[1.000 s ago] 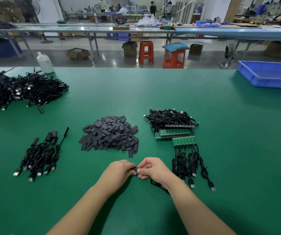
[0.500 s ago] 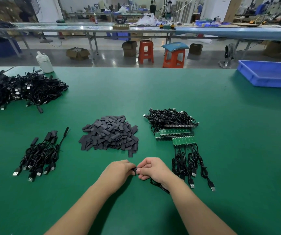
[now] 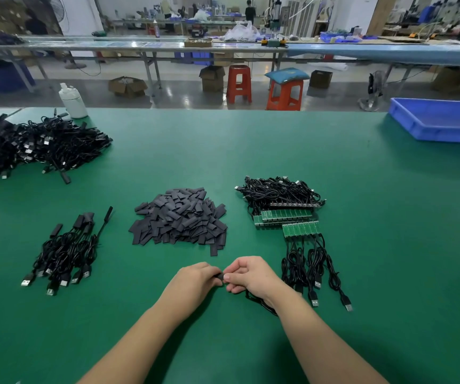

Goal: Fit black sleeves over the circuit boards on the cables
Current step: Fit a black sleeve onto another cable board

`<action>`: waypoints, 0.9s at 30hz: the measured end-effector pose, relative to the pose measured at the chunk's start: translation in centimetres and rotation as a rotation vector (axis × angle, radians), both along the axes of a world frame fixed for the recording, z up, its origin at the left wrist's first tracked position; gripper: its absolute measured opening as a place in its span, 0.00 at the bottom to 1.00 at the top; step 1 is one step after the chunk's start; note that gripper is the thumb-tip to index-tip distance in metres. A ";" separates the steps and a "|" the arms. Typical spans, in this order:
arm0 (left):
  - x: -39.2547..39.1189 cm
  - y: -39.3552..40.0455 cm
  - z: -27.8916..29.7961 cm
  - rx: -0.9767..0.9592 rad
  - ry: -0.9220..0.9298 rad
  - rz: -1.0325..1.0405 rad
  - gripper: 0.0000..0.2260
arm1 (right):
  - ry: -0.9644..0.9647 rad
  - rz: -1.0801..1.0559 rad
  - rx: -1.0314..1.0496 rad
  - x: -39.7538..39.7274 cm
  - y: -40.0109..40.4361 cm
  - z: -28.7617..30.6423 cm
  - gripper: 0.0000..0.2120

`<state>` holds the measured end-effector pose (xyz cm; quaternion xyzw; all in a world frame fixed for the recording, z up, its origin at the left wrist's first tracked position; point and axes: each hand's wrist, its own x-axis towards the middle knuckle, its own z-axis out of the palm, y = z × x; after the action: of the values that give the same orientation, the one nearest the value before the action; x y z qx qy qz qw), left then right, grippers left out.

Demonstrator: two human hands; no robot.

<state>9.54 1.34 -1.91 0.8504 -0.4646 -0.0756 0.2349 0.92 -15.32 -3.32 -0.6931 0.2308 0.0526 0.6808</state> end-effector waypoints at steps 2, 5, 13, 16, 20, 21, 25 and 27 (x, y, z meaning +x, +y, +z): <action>-0.1 -0.1 0.0 0.021 0.004 -0.004 0.12 | 0.000 -0.003 -0.006 0.0 0.1 0.0 0.04; -0.1 -0.3 0.2 0.041 0.006 -0.008 0.13 | -0.006 -0.010 -0.001 -0.1 0.1 0.0 0.06; 0.1 -1.0 -0.1 0.103 -0.017 -0.018 0.11 | -0.013 0.004 -0.017 -0.1 0.2 -0.2 0.19; 0.2 -1.3 -0.2 0.113 -0.028 -0.010 0.11 | -0.001 -0.001 -0.012 -0.1 0.1 -0.2 0.18; 0.3 -1.4 -0.4 0.120 -0.031 -0.018 0.11 | 0.008 0.001 0.001 -0.1 0.0 -0.4 0.17; 0.3 -1.4 -0.4 0.122 -0.030 -0.023 0.11 | 0.008 0.004 -0.002 0.0 0.0 -0.5 0.16; 0.2 -1.7 -0.3 0.143 -0.028 -0.045 0.11 | 0.007 0.007 -0.007 0.0 0.0 -0.6 0.14; 0.2 -1.6 -0.2 0.153 -0.032 -0.062 0.13 | 0.011 0.011 -0.012 0.1 0.0 -0.6 0.14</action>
<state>9.73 -0.25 -2.12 0.8522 -0.4873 -0.1045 0.1591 0.99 -15.31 -3.94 -0.6982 0.2310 0.0589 0.6750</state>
